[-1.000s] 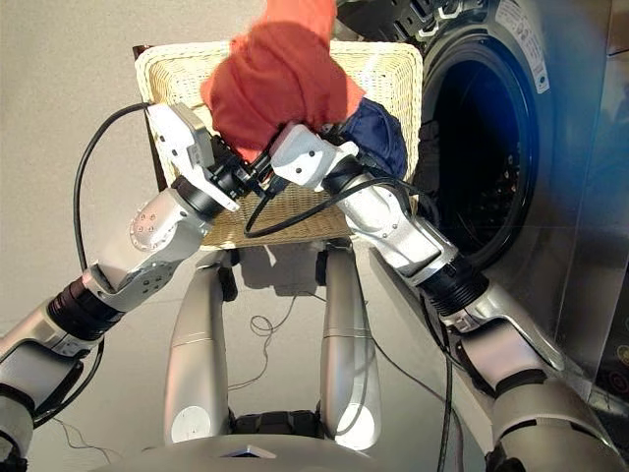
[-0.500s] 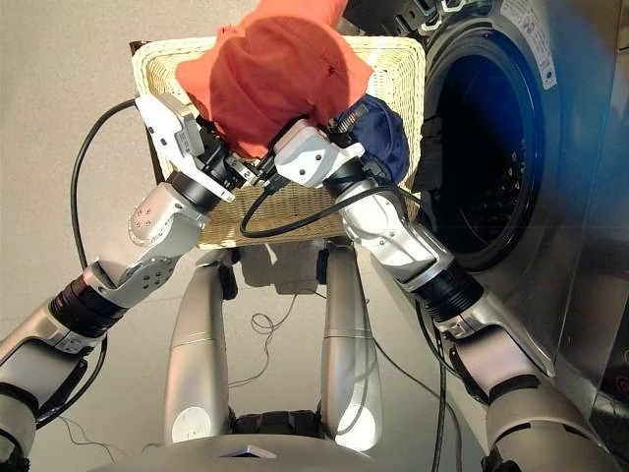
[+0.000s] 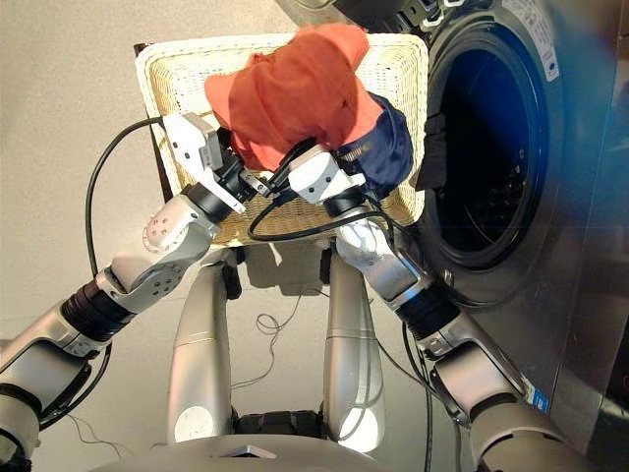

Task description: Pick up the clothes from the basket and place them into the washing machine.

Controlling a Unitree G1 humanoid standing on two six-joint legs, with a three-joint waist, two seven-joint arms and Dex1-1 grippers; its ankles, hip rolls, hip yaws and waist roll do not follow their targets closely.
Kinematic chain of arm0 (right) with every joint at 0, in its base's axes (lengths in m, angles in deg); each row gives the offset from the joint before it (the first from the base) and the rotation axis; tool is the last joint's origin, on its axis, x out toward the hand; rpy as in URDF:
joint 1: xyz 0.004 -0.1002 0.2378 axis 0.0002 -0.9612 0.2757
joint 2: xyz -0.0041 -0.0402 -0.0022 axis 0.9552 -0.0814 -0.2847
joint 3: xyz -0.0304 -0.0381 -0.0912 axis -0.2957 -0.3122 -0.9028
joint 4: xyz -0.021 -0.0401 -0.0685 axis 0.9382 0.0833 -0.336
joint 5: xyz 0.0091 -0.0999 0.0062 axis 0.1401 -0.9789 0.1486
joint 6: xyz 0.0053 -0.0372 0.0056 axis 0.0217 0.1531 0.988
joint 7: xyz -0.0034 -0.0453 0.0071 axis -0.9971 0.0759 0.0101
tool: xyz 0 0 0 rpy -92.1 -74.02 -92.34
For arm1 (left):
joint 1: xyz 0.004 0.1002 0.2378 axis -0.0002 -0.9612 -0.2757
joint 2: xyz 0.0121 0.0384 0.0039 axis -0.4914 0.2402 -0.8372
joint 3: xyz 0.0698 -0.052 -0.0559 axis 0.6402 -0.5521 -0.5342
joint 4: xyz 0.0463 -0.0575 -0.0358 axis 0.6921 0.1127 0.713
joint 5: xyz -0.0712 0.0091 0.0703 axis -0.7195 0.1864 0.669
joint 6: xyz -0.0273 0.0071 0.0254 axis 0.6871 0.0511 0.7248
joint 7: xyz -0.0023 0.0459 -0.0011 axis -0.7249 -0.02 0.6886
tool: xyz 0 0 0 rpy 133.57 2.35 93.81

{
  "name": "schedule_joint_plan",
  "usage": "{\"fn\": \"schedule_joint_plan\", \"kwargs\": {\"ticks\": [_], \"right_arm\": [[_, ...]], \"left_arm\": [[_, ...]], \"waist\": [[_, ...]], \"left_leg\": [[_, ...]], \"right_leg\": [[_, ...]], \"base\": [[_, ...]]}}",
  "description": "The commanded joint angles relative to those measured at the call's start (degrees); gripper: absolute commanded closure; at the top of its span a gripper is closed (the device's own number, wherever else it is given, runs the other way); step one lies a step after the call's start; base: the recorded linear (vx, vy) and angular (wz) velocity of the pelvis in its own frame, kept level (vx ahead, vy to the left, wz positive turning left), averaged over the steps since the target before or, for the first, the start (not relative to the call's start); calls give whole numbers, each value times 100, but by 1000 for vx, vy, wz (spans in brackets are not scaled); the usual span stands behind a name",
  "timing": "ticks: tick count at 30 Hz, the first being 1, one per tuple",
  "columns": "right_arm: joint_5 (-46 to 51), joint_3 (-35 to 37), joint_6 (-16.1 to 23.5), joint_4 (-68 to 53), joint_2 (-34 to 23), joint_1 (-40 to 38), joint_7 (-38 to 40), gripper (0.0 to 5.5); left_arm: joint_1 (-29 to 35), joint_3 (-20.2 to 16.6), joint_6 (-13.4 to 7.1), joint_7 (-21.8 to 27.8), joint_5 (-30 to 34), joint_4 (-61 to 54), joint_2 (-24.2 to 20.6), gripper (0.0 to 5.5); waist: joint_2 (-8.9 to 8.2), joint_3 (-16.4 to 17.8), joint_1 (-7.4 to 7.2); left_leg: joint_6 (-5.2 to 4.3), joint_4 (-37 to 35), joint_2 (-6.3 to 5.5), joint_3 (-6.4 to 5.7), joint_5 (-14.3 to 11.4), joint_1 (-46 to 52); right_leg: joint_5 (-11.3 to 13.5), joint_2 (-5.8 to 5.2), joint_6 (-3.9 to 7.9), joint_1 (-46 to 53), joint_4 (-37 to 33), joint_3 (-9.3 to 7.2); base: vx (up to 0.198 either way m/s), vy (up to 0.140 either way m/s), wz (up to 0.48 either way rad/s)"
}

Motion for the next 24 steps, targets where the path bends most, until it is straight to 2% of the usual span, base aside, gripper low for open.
{"fn": "schedule_joint_plan", "kwargs": {"ticks": [1,6,12,24], "right_arm": [[236,1073,-264,771,-259,185,979,550],[361,1393,-324,1489,-327,191,1293,550],[1013,1948,-168,2277,-326,276,1652,550],[1900,2783,233,2495,-439,125,2057,550]], "left_arm": [[-201,310,-338,388,136,-1355,272,0],[-149,349,-343,428,111,-1399,243,0],[-68,441,-317,450,92,-1354,247,0],[-6,456,-330,334,78,-1252,341,0]], "waist": [[472,-81,-129],[497,-81,-114],[527,-81,-110],[539,-81,-141]], "left_leg": [[266,249,-69,104,17,-332],[259,268,-74,107,-3,-340],[258,280,-92,91,-41,-331],[260,244,-139,77,-82,-264]], "right_leg": [[-26,-151,551,269,-222,60],[-41,-153,556,265,-218,77],[-58,-169,569,293,-238,82],[-103,-207,584,339,-235,83]], "base": [[0,0,0],[0,0,0],[0,0,0],[0,0,0]]}}
